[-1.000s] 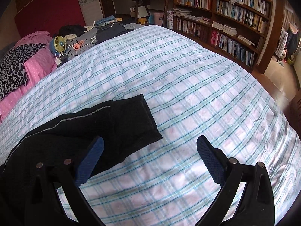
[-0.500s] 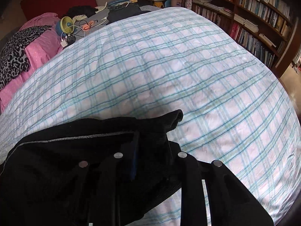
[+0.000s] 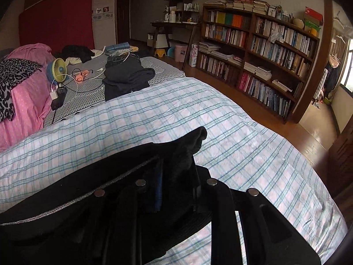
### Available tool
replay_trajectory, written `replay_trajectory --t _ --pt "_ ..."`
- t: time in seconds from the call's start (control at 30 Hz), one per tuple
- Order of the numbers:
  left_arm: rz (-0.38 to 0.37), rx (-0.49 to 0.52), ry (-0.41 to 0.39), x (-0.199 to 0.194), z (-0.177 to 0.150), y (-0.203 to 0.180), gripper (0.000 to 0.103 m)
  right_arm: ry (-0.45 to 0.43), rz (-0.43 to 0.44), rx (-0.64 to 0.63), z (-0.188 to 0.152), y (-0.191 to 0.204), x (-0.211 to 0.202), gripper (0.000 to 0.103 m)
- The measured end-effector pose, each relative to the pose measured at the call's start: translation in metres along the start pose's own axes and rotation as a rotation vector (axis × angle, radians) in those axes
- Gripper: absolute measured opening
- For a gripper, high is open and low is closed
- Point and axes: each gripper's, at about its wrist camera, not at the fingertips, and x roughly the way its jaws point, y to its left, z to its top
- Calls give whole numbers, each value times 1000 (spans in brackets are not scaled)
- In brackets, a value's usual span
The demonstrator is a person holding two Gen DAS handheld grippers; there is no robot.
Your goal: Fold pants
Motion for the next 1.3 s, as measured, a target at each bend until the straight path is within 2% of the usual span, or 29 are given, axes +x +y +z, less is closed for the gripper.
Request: replay_trajectory --t 0.2,0.27,0.3,0.33,0.37,0.4,0.47,0.57,0.63,0.67,0.73,0.9,1.03,1.13,1.23,1.3 --pt "45 9 16 30 -5 12 7 101 -71 -81 -27 26 59 22" --pt "72 41 26 39 -11 13 9 103 -93 -77 -35 25 67 34" --pt "102 66 28 42 -13 11 16 98 -98 -57 -36 21 67 47" --pt "146 96 30 43 -15 8 21 95 -91 -30 -36 15 65 55" --pt "187 124 23 43 -16 5 35 96 -77 -5 -35 10 62 57" --pt "235 154 9 40 -17 2 53 93 -63 12 -34 4 56 59" --pt "321 201 -16 33 -19 -2 71 75 -70 8 -32 -1 42 60" --pt "340 231 -37 17 -26 -4 71 28 -48 -42 -31 1 8 61" --pt "354 249 -56 2 -35 -9 71 5 -34 -80 -32 7 -14 70" --pt "376 275 -70 -5 -41 -13 71 -5 -27 -94 -34 11 -24 70" --pt "412 334 -92 -17 -57 -22 71 -8 30 -129 -40 23 -43 70" --pt "402 432 -79 -37 -97 -32 74 44 202 -206 -74 71 -80 71" --pt "356 407 3 -33 -123 -19 77 102 304 -257 -108 113 -96 72" --pt "373 401 31 -27 -139 -9 78 143 331 -281 -133 138 -95 72" --pt "391 420 46 -23 -148 -5 79 206 344 -217 -154 149 -87 72" --pt "400 423 65 -23 -153 -3 79 213 330 -218 -165 158 -84 72"
